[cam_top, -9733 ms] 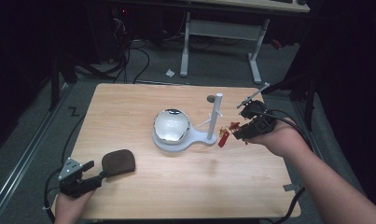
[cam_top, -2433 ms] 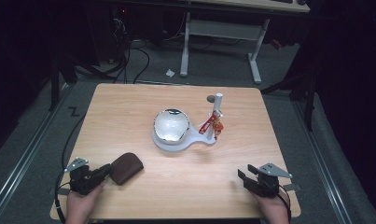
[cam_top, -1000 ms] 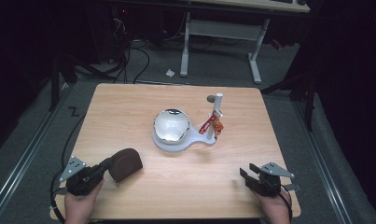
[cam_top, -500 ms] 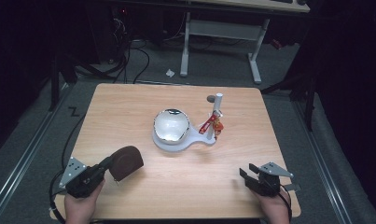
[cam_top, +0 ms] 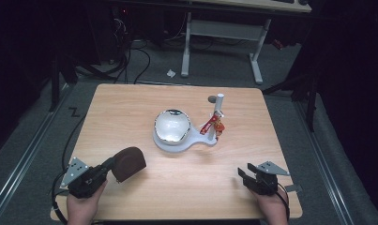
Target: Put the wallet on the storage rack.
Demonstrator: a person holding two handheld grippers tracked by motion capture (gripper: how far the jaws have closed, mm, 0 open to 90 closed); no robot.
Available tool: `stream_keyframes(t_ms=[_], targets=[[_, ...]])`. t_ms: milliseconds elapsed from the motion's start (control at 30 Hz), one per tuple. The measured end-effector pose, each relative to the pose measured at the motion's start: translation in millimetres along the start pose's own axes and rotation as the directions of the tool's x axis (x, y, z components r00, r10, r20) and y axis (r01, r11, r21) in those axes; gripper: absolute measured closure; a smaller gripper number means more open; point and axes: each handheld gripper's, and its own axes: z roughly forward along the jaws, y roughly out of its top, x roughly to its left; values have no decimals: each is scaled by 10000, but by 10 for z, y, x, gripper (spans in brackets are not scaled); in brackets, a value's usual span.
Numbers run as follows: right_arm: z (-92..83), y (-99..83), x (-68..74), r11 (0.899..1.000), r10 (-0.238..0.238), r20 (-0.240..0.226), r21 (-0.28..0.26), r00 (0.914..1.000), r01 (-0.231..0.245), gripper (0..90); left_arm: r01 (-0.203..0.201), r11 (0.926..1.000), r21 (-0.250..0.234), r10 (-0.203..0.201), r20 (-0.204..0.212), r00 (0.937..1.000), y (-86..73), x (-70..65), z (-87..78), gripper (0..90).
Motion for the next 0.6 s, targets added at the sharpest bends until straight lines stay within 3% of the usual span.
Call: stream_keyframes(t_ms=[267, 600], targets=[[-10, -20, -9, 10000, 8, -90, -12, 10000, -8, 513, -61, 9999, -120, 62, 85, 9999, 52, -95, 11, 873], [-31, -19, -58, 9999, 19, -239, -112, 9997, -22, 511, -42, 10000, 88, 42, 13, 10000, 167, -158, 139, 873]])
